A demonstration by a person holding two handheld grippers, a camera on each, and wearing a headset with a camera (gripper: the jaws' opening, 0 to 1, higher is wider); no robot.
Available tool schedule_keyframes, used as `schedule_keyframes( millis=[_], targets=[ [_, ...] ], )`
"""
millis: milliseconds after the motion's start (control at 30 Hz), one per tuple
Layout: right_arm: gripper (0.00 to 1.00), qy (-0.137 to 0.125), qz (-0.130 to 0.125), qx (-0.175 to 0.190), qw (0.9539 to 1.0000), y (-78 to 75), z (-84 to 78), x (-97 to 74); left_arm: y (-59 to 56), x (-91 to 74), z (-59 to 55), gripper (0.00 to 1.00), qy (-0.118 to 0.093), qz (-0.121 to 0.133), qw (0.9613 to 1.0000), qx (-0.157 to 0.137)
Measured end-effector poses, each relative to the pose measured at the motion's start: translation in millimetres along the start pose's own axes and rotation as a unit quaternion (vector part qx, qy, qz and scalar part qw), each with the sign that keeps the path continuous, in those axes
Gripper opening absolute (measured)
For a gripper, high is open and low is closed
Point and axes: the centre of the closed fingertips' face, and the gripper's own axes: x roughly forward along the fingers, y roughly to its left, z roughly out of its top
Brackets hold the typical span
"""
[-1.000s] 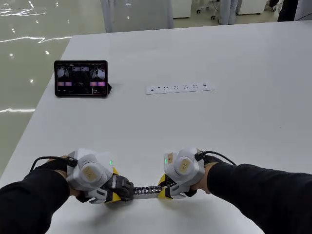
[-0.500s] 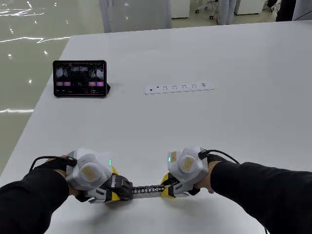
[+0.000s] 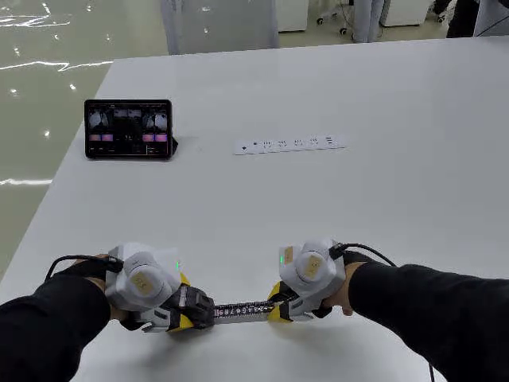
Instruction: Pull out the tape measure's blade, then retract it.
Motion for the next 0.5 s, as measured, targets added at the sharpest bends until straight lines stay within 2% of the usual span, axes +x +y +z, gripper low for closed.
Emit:
schedule_keyframes(
  millis=[500],
  targets=[
    [0.1, -0.001, -0.008, 0.007, 0.9999, 0.3, -7.4, -7.4, -0.9, -0.1, 0.1, 0.31, -0.001, 0.0, 1.0, 0.004]
  ],
)
